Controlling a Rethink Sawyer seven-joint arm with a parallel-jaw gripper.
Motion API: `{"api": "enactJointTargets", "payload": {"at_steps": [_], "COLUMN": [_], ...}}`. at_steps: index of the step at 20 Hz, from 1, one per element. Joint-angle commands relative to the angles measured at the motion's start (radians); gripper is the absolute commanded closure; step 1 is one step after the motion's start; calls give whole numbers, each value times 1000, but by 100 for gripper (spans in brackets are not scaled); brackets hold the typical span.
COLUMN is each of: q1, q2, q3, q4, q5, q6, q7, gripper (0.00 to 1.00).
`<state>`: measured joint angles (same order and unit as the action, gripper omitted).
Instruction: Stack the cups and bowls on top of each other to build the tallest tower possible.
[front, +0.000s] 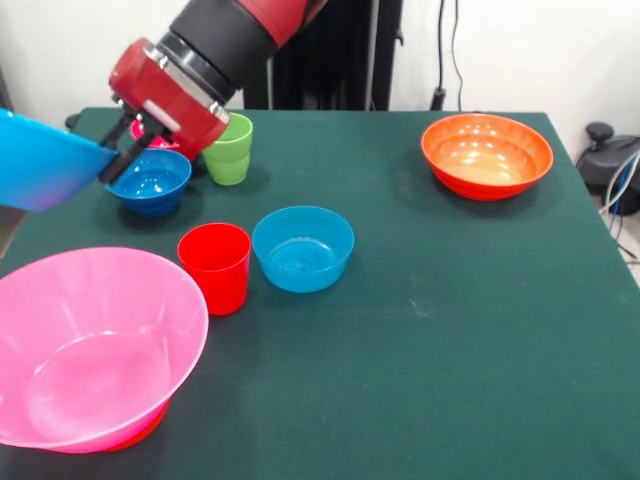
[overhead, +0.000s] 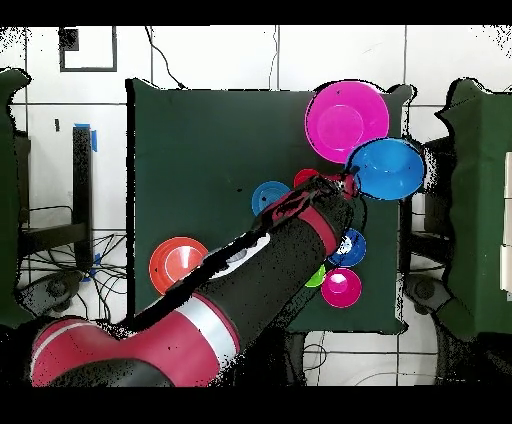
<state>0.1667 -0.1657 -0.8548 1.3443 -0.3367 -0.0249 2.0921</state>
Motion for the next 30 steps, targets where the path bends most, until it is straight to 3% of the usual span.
{"api": "enactJointTargets", "payload": {"at_steps": [1, 8, 20, 30], "q1": [20, 12, -95, -186], "q2": [-55, -108, -280, -351], "q3": [131, 179, 465, 619], "q4": [34, 34, 53, -41], "q5": [-55, -73, -34, 10], "q6": [155, 211, 403, 622], "q7": [-26, -50, -147, -193], "gripper": [100, 100, 100, 100]}}
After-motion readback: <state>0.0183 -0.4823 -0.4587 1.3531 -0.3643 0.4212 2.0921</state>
